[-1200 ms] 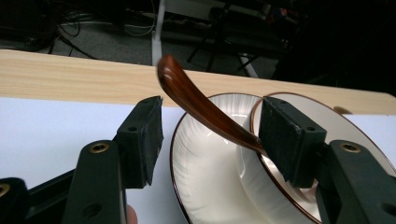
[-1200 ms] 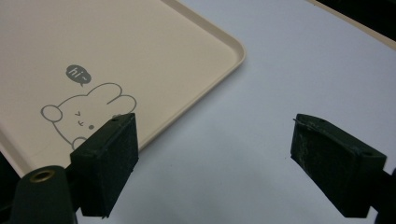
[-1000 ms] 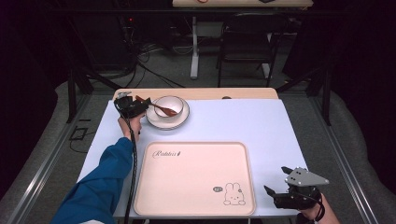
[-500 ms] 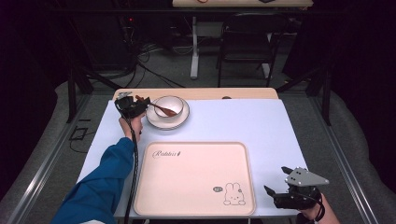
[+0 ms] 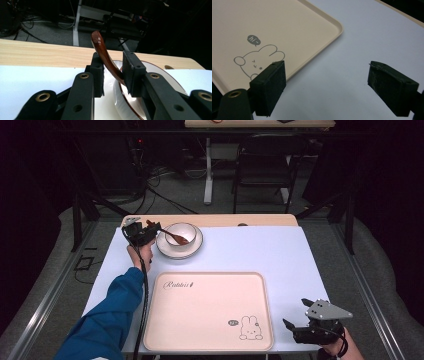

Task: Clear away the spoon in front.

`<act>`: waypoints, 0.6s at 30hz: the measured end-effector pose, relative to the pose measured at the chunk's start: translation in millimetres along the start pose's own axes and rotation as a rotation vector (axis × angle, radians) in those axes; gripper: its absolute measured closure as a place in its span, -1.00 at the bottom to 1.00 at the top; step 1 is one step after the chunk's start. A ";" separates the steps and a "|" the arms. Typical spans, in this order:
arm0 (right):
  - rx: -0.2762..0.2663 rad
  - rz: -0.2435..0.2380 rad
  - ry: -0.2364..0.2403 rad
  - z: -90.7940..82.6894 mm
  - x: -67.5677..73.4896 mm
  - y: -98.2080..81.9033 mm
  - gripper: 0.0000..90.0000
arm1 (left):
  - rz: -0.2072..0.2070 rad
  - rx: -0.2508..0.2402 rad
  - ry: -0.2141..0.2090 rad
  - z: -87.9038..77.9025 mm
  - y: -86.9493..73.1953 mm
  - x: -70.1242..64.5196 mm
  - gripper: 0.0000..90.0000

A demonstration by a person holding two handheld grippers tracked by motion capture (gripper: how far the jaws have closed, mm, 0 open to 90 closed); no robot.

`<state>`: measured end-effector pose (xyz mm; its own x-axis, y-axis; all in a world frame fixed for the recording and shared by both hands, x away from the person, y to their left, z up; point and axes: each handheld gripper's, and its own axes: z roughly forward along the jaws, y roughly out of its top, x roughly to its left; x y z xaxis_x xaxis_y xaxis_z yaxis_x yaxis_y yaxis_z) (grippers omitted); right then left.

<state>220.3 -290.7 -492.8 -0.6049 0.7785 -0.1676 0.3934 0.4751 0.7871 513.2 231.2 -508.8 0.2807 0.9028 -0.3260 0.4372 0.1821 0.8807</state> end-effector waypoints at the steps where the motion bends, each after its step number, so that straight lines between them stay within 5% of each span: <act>1: 0.000 -0.003 0.000 0.0 -0.2 -0.1 -0.68 | 0.004 0.001 0.000 -0.9 0.7 -1.1 0.61; 18: -0.001 -0.005 0.002 -0.3 0.2 0.0 -0.68 | 0.046 -0.031 -0.059 -13.1 10.9 -13.7 0.77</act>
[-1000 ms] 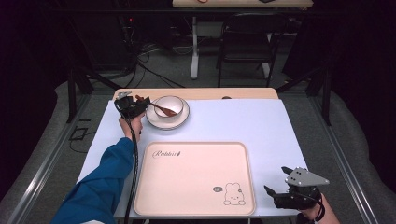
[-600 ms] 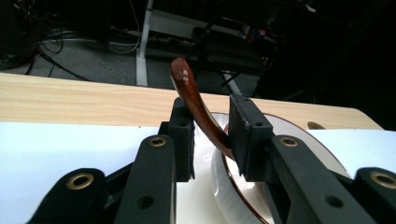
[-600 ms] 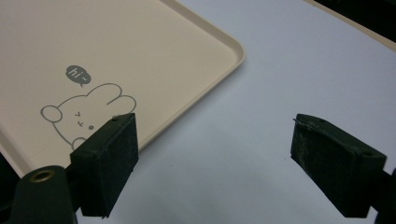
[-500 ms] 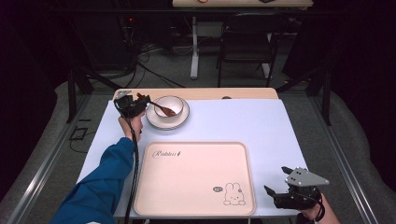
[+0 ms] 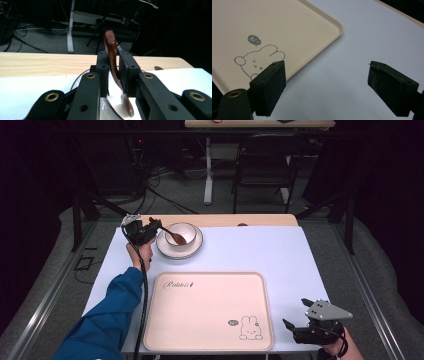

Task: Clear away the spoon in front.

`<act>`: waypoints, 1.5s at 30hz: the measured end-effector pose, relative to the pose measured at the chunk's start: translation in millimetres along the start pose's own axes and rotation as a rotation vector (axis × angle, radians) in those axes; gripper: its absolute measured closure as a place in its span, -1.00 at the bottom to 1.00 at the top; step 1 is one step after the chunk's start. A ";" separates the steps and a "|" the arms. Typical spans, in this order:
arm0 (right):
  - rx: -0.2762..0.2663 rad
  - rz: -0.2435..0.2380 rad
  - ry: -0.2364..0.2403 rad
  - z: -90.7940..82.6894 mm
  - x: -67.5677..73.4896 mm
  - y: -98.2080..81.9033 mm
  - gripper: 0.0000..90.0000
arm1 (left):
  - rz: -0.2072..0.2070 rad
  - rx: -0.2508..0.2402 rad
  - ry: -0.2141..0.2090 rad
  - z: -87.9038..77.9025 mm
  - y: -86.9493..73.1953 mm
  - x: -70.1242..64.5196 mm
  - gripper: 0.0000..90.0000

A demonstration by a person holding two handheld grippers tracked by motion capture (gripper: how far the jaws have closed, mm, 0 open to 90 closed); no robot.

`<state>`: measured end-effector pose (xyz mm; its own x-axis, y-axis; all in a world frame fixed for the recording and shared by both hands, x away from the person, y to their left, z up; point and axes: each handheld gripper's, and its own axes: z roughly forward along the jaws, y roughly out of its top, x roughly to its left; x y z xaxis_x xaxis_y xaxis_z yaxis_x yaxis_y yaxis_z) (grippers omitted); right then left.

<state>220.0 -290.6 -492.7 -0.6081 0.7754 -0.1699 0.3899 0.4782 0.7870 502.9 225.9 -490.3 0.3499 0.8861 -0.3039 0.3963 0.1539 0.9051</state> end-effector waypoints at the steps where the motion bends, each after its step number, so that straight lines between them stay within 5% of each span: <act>1: 0.000 0.000 0.001 0.0 0.1 0.0 -0.68 | -0.002 -0.007 -0.002 -0.9 0.4 -0.4 0.78; 45: -0.010 -0.005 0.007 -0.1 0.3 0.3 -0.68 | 0.076 -0.034 -0.042 -34.3 29.2 -15.4 0.88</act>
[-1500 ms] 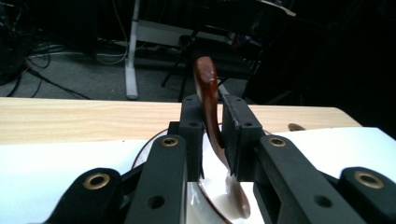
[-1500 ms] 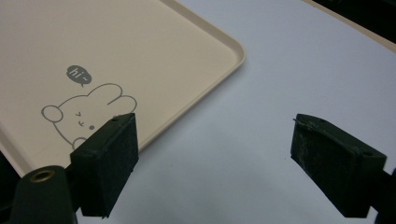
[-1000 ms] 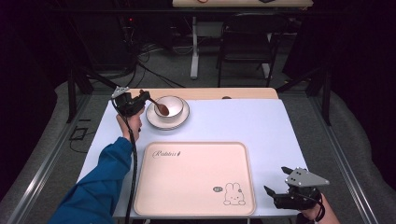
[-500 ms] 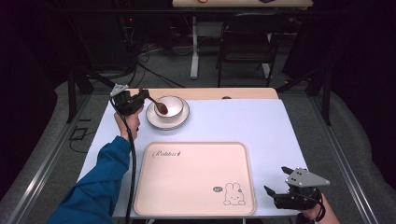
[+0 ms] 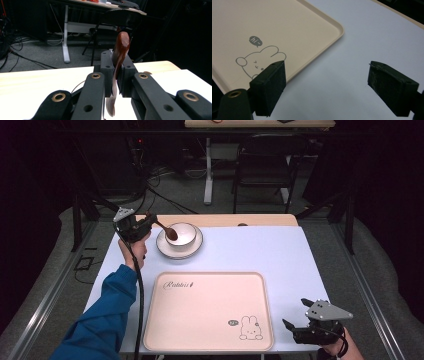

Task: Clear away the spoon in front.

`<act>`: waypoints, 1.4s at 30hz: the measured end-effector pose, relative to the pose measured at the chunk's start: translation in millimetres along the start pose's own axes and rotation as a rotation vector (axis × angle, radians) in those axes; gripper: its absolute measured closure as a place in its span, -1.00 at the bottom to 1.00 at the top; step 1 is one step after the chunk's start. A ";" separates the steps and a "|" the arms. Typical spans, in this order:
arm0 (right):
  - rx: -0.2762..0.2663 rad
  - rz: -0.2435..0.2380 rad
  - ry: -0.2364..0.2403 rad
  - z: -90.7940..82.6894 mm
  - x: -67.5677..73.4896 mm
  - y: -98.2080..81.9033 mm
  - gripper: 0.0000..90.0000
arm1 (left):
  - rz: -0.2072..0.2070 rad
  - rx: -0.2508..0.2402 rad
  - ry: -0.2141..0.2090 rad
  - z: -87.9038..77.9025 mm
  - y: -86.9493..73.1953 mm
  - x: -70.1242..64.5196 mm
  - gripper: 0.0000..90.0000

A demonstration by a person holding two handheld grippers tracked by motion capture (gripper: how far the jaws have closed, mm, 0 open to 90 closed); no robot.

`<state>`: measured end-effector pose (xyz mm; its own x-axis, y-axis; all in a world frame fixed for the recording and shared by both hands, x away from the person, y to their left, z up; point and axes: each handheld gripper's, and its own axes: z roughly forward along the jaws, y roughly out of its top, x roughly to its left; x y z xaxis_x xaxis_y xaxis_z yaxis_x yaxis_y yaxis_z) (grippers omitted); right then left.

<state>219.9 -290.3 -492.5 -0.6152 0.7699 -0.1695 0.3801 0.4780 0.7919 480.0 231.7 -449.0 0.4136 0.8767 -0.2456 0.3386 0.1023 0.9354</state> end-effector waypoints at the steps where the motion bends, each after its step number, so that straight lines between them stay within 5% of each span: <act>1: 0.001 -0.001 0.000 0.3 -0.2 0.1 -0.68 | 0.001 -0.003 -0.002 -0.8 0.8 -0.4 0.88; 21: -0.004 -0.003 0.000 0.4 -0.4 0.1 -0.68 | 0.074 0.011 -0.030 -20.8 18.0 -16.8 0.88; 35: -0.002 -0.006 -0.003 0.5 0.9 0.6 -0.68 | 0.075 0.022 -0.059 -52.1 30.7 -12.4 0.88; 42: 0.000 -0.010 -0.001 1.1 0.5 0.8 -0.68 | 0.117 0.054 -0.070 -65.8 37.6 -15.1 0.88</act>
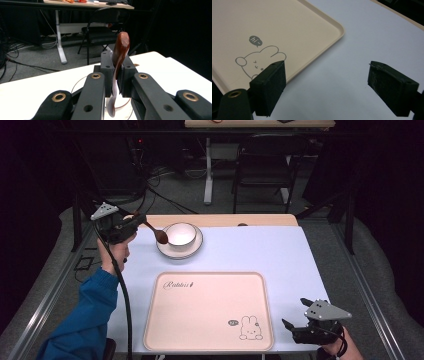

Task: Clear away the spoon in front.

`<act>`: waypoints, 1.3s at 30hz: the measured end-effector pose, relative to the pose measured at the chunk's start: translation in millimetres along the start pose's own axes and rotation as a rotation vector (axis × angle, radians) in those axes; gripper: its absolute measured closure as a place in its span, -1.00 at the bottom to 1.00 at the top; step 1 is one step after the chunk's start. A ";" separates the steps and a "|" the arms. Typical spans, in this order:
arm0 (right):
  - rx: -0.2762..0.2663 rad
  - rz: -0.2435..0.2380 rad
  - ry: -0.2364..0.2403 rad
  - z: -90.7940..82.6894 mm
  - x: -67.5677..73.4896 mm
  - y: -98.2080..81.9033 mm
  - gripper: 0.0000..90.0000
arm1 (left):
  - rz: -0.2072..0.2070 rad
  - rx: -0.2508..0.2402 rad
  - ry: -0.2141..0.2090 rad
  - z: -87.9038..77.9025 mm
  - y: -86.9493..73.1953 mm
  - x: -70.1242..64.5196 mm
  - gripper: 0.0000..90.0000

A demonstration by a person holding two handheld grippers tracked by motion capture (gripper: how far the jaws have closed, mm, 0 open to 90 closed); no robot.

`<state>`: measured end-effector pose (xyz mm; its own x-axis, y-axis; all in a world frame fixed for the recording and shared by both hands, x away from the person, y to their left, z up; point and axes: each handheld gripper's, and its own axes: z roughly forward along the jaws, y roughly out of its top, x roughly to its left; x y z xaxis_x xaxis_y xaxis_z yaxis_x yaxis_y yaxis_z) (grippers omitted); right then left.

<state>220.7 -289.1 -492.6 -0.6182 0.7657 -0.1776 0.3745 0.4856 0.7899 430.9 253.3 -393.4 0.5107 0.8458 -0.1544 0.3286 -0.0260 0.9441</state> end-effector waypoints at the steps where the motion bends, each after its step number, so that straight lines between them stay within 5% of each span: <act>1: 0.000 0.002 -0.001 -0.1 -0.1 -0.1 -0.68 | 0.007 0.004 -0.001 -1.7 0.8 -1.0 0.88; 30: -0.001 -0.005 -0.002 -0.3 0.5 0.0 -0.68 | 0.098 0.125 -0.051 -36.5 2.9 -17.4 0.88; 39: -0.005 0.001 -0.004 -0.4 0.2 -0.2 -0.68 | 0.115 0.186 -0.100 -43.1 1.2 -26.3 0.88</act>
<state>220.2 -289.2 -492.5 -0.6153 0.7677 -0.1791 0.3718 0.4829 0.7928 383.6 254.0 -375.7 0.6264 0.7747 -0.0861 0.3996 -0.2243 0.8888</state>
